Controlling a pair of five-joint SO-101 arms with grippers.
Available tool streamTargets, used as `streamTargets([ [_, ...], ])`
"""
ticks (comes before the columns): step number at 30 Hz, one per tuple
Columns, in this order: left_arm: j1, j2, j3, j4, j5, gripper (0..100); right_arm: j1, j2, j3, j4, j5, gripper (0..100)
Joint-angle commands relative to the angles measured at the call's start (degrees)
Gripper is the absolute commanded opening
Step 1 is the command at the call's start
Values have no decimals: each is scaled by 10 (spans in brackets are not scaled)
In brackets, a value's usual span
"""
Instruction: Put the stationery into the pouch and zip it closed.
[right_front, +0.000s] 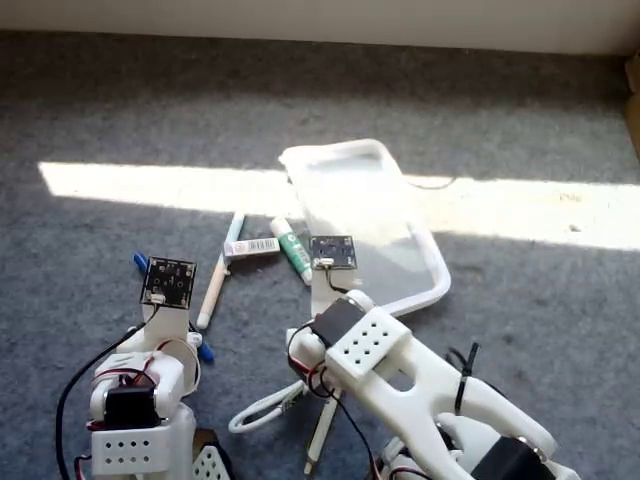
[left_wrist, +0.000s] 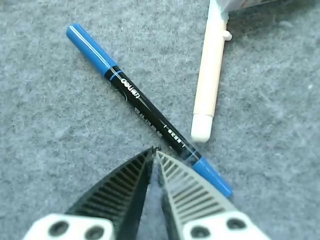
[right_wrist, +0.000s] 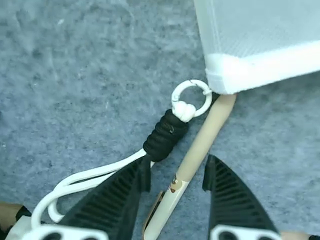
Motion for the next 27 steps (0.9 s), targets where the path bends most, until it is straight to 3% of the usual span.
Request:
streamTargets([
  [1, -6, -5, 11, 4, 4, 7, -5, 7, -39, -29, -23, 176],
  [18, -6, -5, 11, 4, 4, 7, -21, 93, -39, -96, -58, 176],
  [27, -6, -5, 11, 4, 4, 7, 0, 101, -37, -100, -58, 119],
])
